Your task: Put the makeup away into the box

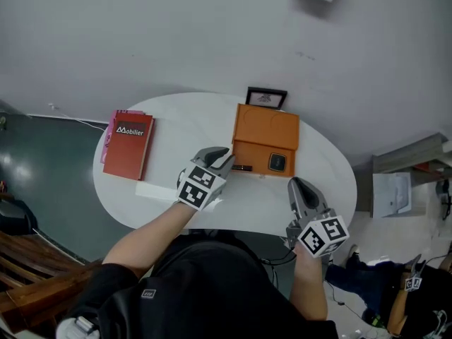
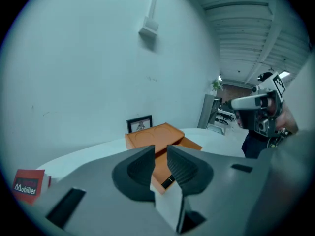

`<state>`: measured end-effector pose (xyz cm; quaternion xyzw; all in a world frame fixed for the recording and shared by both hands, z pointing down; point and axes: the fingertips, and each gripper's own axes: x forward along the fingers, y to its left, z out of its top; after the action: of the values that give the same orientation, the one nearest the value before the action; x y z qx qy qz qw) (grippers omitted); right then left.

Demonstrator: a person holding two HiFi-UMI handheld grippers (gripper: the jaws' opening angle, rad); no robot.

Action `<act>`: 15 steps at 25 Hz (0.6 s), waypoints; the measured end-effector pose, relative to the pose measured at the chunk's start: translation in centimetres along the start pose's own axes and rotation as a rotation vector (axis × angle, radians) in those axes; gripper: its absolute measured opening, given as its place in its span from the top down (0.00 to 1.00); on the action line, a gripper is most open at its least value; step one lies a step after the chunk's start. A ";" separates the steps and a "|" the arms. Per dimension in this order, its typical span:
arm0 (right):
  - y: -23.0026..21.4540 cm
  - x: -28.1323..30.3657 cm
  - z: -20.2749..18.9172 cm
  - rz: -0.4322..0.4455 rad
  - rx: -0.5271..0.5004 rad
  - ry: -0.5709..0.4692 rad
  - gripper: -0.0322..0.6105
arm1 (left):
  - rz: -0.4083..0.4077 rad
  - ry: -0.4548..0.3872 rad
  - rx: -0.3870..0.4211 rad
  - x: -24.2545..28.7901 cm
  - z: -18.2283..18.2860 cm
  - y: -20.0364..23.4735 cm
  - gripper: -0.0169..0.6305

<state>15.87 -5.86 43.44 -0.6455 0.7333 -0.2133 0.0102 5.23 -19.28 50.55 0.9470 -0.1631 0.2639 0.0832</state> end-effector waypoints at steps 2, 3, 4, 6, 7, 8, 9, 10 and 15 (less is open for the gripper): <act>2.3 1.1 0.9 0.037 -0.094 0.025 0.89 | 0.017 -0.036 -0.005 -2.9 1.0 0.7 0.87; 3.6 1.8 1.6 0.060 -0.147 0.027 0.89 | 0.028 -0.055 -0.001 -4.4 1.5 1.2 0.88; 4.9 2.4 2.5 0.082 -0.194 0.019 0.89 | 0.040 -0.073 0.003 -5.9 2.0 1.9 0.89; 7.3 3.6 4.5 0.114 -0.246 -0.024 0.89 | 0.066 -0.108 0.001 -9.0 2.6 3.4 0.90; 8.5 4.1 5.5 0.123 -0.247 -0.051 0.89 | 0.080 -0.125 -0.002 -10.6 2.8 4.2 0.90; 9.7 4.6 6.4 0.130 -0.239 -0.080 0.89 | 0.093 -0.141 -0.005 -12.1 3.0 5.1 0.91; 10.8 5.1 7.3 0.135 -0.228 -0.109 0.89 | 0.103 -0.154 -0.007 -13.5 3.2 5.9 0.91; 11.7 5.5 8.0 0.138 -0.216 -0.134 0.89 | 0.108 -0.161 -0.007 -14.8 3.3 6.5 0.91; 15.9 6.8 9.9 0.163 -0.111 -0.235 0.89 | 0.095 -0.195 0.008 -20.0 3.9 7.7 0.91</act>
<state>2.60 -14.10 30.99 -0.6039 0.7877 -0.0938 0.0775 -11.80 -22.09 37.22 0.9597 -0.2141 0.1746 0.0506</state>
